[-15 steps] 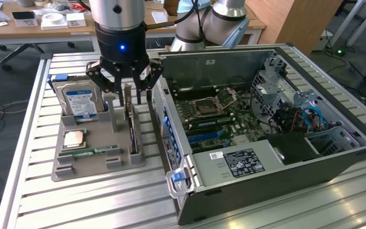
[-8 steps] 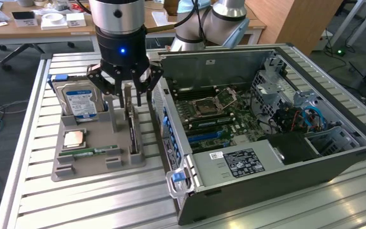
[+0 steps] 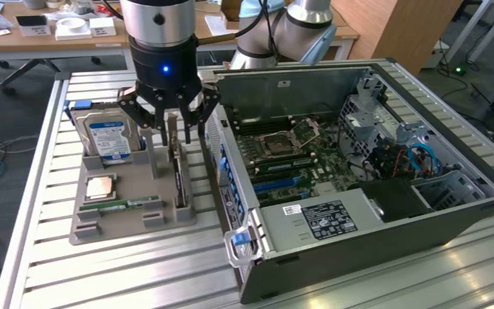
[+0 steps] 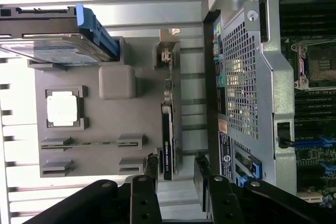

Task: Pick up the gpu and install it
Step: 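Pick up the gpu and move the gpu toward the slot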

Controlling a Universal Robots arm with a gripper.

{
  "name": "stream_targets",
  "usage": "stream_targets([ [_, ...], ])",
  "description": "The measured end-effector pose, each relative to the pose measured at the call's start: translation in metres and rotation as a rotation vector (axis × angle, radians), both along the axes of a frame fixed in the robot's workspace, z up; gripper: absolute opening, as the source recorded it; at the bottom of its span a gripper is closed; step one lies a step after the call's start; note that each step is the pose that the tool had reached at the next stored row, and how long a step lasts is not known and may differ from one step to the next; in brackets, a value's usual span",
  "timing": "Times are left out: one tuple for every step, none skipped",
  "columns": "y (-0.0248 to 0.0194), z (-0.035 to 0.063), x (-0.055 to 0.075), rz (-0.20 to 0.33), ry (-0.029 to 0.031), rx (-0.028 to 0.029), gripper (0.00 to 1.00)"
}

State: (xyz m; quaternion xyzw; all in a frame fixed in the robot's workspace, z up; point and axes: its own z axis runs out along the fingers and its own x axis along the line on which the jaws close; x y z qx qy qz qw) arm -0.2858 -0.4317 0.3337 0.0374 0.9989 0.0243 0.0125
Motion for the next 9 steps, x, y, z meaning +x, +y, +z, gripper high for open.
stream_targets([
  [0.0001, 0.0, 0.0, 0.0, 0.0001, 0.0022, 0.42],
  [0.0001, -0.0001, 0.0, 0.0, 0.0001, 0.0042, 0.42],
  [0.0002, -0.0002, 0.0, 0.0, 0.0001, 0.0057, 0.42],
  [0.0003, -0.0003, 0.0, 0.0, 0.0003, 0.0067, 0.42],
  [0.0004, -0.0005, 0.0001, 0.0, 0.0002, 0.0075, 0.42],
  [0.0007, -0.0007, 0.0001, 0.0, 0.0001, 0.0083, 0.42],
  [0.001, -0.0009, 0.0001, 0.0, 0.0001, 0.0088, 0.42],
  [0.0013, -0.001, 0.0, 0.0, 0.0001, 0.0092, 0.42],
  [0.0017, -0.0011, 0.0, 0.0, 0.0002, 0.0094, 0.42],
])
